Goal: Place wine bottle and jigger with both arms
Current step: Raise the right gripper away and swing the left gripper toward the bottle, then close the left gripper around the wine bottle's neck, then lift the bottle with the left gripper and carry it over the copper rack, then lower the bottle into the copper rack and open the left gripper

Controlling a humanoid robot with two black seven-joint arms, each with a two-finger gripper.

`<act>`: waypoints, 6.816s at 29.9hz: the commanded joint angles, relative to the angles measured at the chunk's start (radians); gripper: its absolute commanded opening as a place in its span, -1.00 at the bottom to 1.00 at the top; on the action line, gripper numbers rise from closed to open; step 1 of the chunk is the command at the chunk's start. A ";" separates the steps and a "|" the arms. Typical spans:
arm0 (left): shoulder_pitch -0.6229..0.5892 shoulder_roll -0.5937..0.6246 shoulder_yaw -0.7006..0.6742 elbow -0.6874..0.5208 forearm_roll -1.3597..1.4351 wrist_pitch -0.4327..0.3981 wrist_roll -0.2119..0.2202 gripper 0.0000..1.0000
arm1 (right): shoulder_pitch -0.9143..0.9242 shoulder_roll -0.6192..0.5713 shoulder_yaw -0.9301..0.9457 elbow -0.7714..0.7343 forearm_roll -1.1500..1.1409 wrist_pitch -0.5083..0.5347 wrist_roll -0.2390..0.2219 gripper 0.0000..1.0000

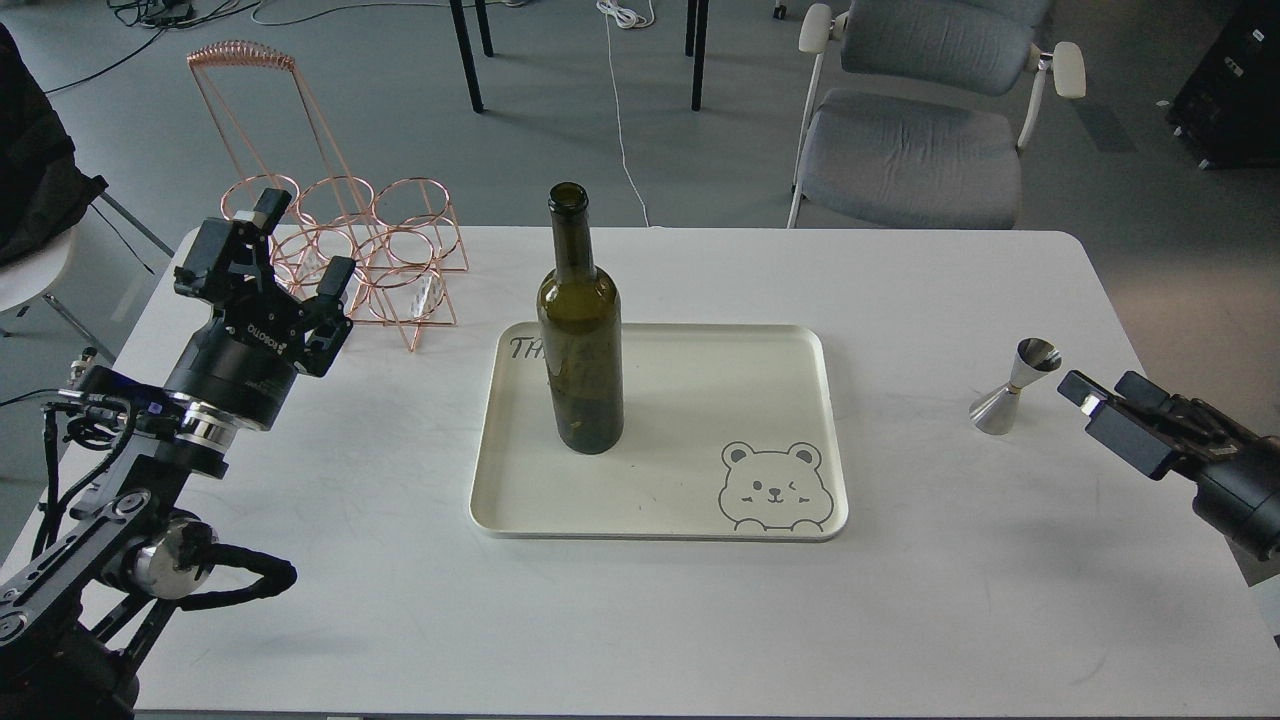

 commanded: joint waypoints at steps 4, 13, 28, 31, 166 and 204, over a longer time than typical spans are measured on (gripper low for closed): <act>0.000 0.016 0.000 -0.013 0.000 0.000 0.000 0.96 | 0.270 0.029 0.002 0.086 0.423 0.292 0.000 0.79; 0.000 0.117 0.002 -0.134 0.161 -0.003 0.000 0.96 | 0.475 0.342 0.020 -0.132 1.019 0.498 0.000 0.86; -0.207 0.375 0.008 -0.326 1.144 -0.157 0.000 0.96 | 0.403 0.454 0.020 -0.450 1.088 0.818 -0.010 0.92; -0.299 0.374 0.071 -0.342 1.234 -0.157 0.000 0.96 | 0.403 0.456 0.023 -0.450 1.088 0.816 -0.005 0.95; -1.078 0.325 0.551 0.422 1.152 -0.235 0.000 -0.68 | 0.360 0.468 0.023 -0.430 1.025 0.813 0.000 0.96; -0.934 0.237 0.557 0.531 1.152 -0.124 0.000 -0.51 | 0.337 0.468 0.029 -0.428 1.025 0.813 0.000 0.96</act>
